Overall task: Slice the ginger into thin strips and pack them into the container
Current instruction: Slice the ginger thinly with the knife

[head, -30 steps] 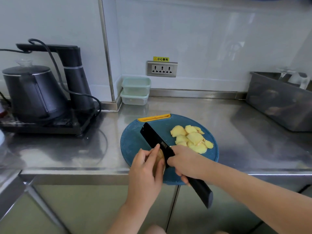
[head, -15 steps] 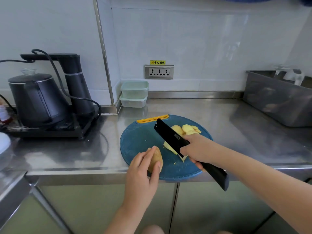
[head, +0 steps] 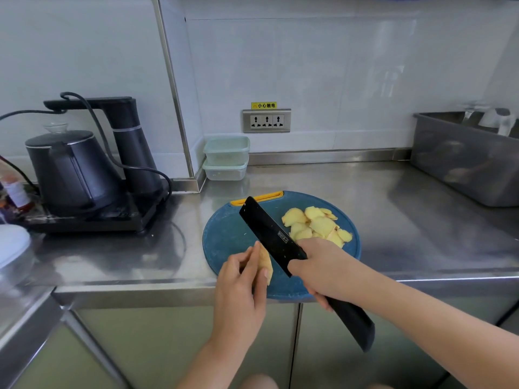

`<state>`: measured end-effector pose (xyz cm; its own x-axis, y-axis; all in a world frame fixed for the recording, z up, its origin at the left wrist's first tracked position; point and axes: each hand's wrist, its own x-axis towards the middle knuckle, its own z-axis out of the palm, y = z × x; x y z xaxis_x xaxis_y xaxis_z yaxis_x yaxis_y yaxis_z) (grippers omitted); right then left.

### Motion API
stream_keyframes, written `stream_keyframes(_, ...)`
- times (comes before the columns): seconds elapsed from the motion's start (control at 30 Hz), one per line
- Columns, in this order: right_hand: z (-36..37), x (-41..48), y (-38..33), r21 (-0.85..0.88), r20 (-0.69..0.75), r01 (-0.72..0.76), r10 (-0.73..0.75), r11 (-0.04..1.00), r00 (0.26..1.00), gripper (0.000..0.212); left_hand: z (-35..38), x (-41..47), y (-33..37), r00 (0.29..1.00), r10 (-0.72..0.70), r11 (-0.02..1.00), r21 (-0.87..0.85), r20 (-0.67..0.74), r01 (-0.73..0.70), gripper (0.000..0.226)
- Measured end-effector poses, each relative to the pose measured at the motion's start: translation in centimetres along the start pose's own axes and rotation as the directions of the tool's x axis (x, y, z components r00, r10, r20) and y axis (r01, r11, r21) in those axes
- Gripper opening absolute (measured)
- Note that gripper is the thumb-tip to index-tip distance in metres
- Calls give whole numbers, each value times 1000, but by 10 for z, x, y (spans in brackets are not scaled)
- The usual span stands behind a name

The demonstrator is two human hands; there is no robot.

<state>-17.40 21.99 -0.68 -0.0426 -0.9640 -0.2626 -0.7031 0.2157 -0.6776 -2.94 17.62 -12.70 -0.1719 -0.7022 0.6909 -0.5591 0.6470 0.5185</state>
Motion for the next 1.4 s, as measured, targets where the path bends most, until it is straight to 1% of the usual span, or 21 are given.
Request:
stream_keyframes(0.13,1,-1,-1,1,-8,4,-4,1000,1000,11,0,1,0,1000,8,1000,12,2,-8,45)
stream_keyframes(0.4,5,3,-2,-91,-19,14,-16,996,1000,12,1,-1,0,999,26,1000,17,22,-26,45)
stream_keyframes(0.57,6,3,-3,-94,-13,24,-25,995,1000,10,0,0,0,999,20,1000,18,25,-21,45)
stream_keyframes(0.73,12,3,-1,-157,-95,52,-68,986,993,14,0,2,0,999,47,999,17,13,-47,45)
stream_keyframes(1.03,11,5,-1,-193,-98,25,-44,981,994,9,0,3,1,999,50,999,20,18,-50,44)
stream_keyframes(1.13,6,7,-2,-134,-42,8,-14,991,999,14,0,2,0,1000,22,999,-29,8,-22,43)
stream_keyframes(1.23,0,8,-4,-64,10,-23,23,998,1000,28,0,1,-2,1000,-18,996,-90,10,19,43)
stream_keyframes(1.4,-1,11,-5,-90,29,-51,54,995,998,26,1,1,-5,1000,-15,997,-72,8,15,43)
